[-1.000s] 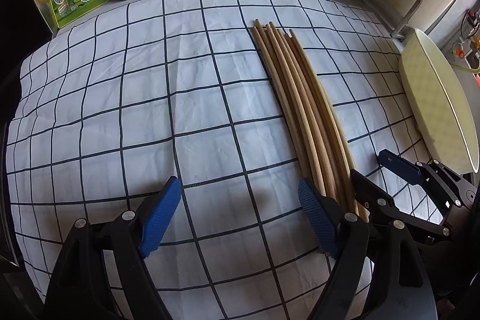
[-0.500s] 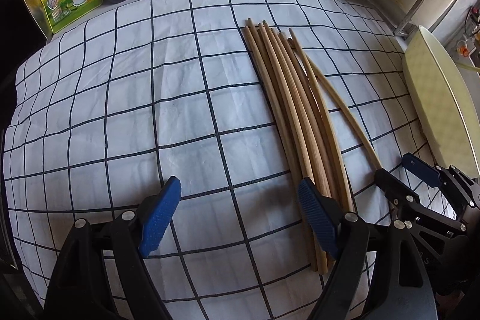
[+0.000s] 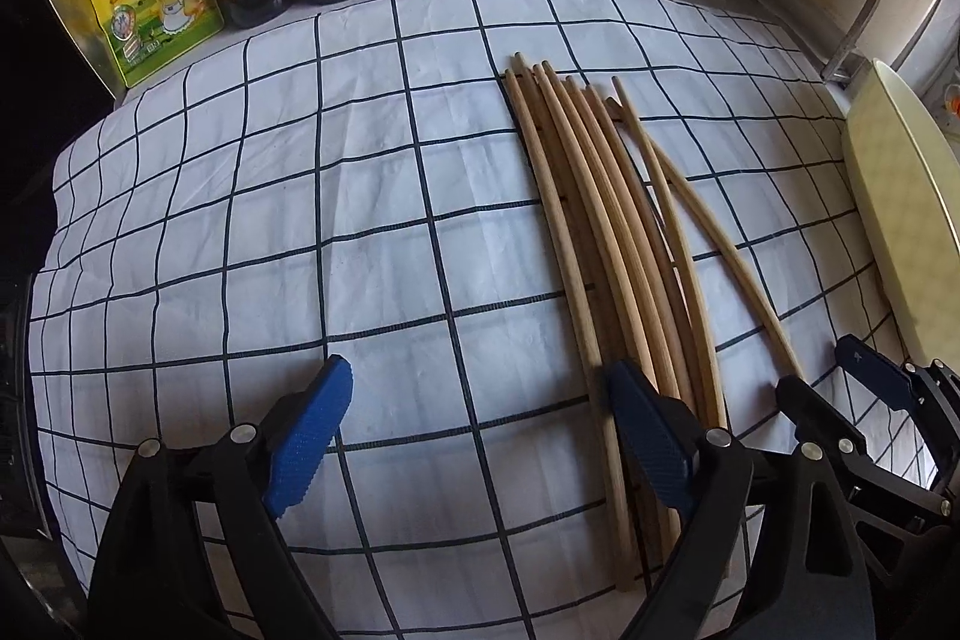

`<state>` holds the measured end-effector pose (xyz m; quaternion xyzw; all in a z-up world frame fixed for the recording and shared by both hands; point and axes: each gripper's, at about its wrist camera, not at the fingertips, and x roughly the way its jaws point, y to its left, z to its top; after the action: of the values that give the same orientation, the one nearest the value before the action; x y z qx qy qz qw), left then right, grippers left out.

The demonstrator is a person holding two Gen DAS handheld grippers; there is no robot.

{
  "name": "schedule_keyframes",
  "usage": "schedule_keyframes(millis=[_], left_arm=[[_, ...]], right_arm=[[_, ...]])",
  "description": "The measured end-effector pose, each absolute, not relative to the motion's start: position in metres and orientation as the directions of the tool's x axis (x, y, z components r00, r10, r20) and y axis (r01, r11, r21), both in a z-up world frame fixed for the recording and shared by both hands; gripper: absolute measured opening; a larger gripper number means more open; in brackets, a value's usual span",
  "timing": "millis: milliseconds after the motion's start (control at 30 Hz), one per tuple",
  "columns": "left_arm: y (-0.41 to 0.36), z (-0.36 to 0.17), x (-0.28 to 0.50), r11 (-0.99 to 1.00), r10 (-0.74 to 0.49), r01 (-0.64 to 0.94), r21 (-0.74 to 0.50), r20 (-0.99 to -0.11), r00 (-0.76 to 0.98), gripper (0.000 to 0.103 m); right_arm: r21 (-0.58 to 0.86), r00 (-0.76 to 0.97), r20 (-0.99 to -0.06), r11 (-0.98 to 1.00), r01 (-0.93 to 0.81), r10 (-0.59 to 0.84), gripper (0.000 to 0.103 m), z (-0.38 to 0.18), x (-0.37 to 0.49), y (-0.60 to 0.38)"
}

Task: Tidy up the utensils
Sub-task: 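Close the left tool on one chopstick while the right tool grasps another chopstick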

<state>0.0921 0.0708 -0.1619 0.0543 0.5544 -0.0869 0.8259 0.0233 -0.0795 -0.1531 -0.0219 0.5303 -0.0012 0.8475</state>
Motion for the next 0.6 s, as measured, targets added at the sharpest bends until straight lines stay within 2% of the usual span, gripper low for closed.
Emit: schedule_keyframes(millis=[200, 267, 367, 433, 467, 533, 567, 600], left_arm=[[0.073, -0.163, 0.095, 0.982, -0.073, 0.19, 0.003, -0.919, 0.387, 0.087], [0.073, -0.162, 0.096, 0.981, -0.079, 0.193, -0.002, -0.916, 0.393, 0.084], [0.071, -0.159, 0.094, 0.978, -0.094, 0.209, -0.008, -0.909, 0.407, 0.066], [0.069, -0.156, 0.093, 0.974, -0.104, 0.226, -0.009, -0.906, 0.41, 0.047], [0.068, -0.155, 0.092, 0.973, -0.108, 0.233, -0.011, -0.905, 0.411, 0.041], [0.065, -0.154, 0.09, 0.97, -0.114, 0.243, -0.013, -0.906, 0.408, 0.017], [0.064, -0.153, 0.089, 0.969, -0.117, 0.248, -0.015, -0.907, 0.404, 0.012], [0.064, -0.153, 0.088, 0.968, -0.121, 0.25, -0.019, -0.909, 0.4, 0.007]], right_arm=[[-0.048, 0.458, -0.889, 0.998, -0.035, -0.027, 0.049, -0.155, 0.032, -0.075], [-0.052, 0.465, -0.885, 0.998, -0.041, -0.027, 0.049, -0.155, 0.035, -0.072], [-0.048, 0.474, -0.88, 0.997, -0.06, -0.014, 0.048, -0.156, 0.036, -0.071], [-0.028, 0.468, -0.884, 0.997, -0.069, 0.008, 0.041, -0.156, 0.037, -0.071], [-0.033, 0.467, -0.884, 0.997, -0.075, 0.006, 0.04, -0.156, 0.037, -0.069], [-0.034, 0.464, -0.885, 0.995, -0.091, 0.012, 0.028, -0.156, 0.036, -0.064], [-0.022, 0.457, -0.889, 0.995, -0.094, 0.023, 0.024, -0.155, 0.036, -0.063], [-0.014, 0.45, -0.893, 0.995, -0.096, 0.03, 0.014, -0.155, 0.037, -0.061]])
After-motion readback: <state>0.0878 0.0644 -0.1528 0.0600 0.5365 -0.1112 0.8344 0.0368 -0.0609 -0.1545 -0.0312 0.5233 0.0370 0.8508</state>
